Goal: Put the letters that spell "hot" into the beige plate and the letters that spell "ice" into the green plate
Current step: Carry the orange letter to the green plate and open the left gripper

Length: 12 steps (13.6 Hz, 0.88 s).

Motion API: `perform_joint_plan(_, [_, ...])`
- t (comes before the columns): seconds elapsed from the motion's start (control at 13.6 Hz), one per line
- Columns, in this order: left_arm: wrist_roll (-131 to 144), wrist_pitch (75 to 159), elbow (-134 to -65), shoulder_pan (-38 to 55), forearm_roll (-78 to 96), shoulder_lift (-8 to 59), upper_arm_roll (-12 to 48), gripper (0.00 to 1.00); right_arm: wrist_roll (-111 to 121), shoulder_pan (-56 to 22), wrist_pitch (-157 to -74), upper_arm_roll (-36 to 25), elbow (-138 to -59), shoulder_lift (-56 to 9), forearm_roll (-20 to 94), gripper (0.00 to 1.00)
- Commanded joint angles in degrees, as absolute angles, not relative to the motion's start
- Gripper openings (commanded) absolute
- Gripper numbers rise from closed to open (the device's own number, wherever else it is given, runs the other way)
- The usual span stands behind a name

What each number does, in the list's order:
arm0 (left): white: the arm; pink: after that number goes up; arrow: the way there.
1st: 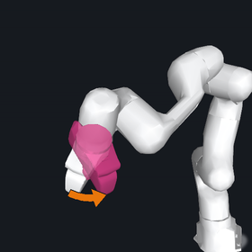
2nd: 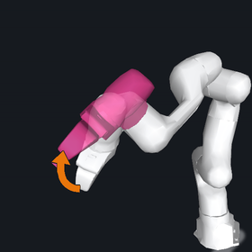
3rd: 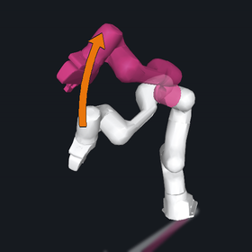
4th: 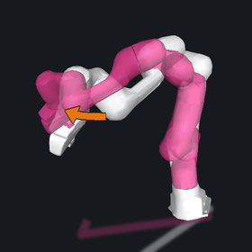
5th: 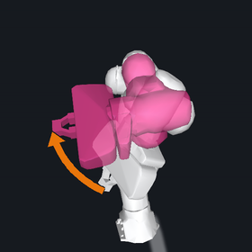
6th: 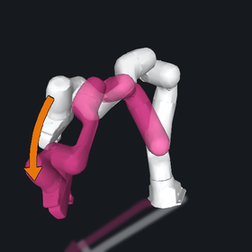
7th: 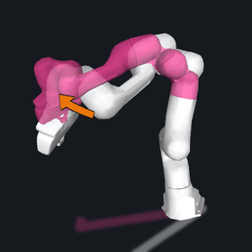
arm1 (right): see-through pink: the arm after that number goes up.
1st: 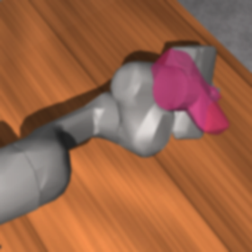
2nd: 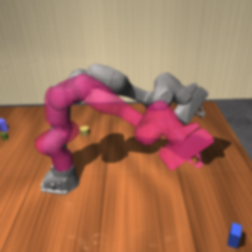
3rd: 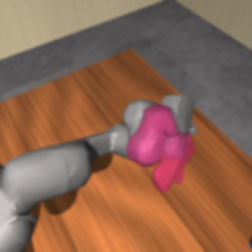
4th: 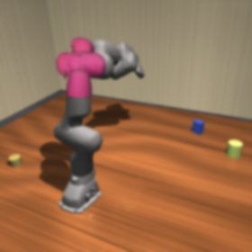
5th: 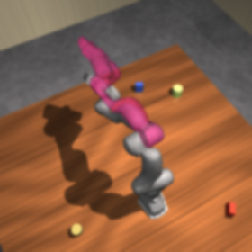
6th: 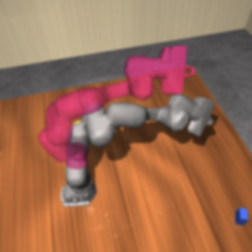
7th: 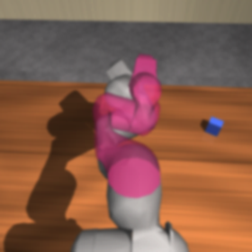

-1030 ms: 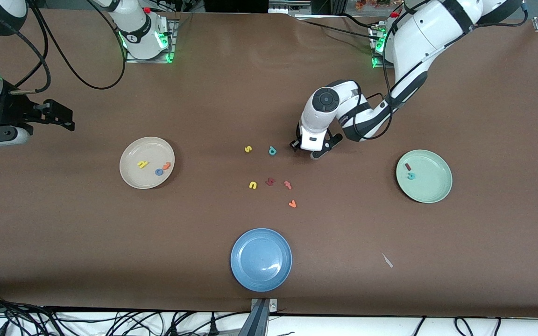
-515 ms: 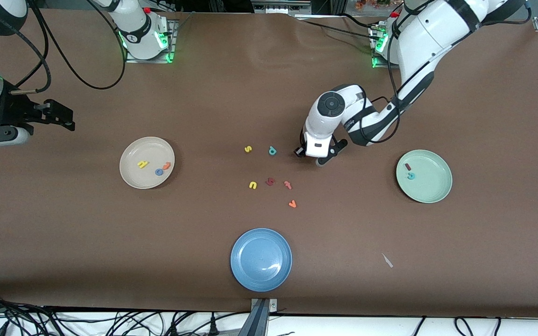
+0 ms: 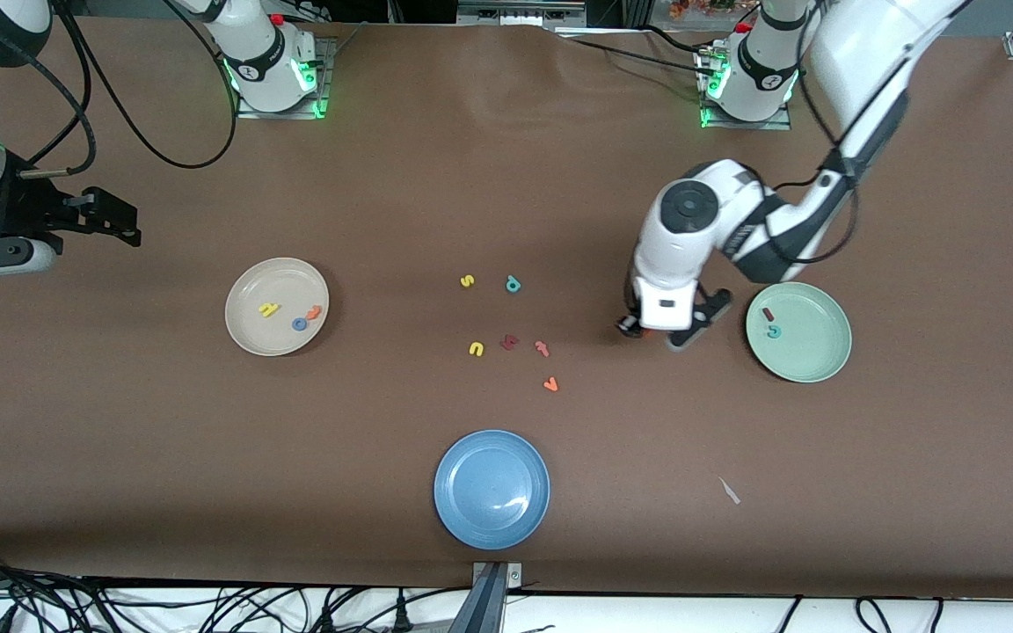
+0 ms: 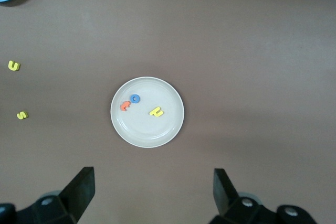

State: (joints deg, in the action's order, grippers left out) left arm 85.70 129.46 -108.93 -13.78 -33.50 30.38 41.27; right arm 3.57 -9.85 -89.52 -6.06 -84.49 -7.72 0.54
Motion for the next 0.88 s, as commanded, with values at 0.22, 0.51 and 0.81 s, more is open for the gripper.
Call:
perform_joint_plan(0.22, [47.0, 116.5, -110.5, -38.7, -29.1, 29.5, 48.3, 0.00, 4.9, -9.4, -88.6, -6.0, -83.5, -7.6, 1.9, 1.00])
perform_joint_plan(0.51, [34.0, 115.2, -112.4, -46.9, -29.0, 32.5, 48.0, 0.03, 4.9, -9.4, -88.6, -6.0, -83.5, -7.7, 1.9, 1.00])
perform_joint_plan(0.81, [33.8, 115.2, -111.1, -46.8, -29.2, 33.8, 48.0, 1.00, 5.0, -9.4, -88.2, -6.0, -83.5, -7.6, 1.9, 1.00])
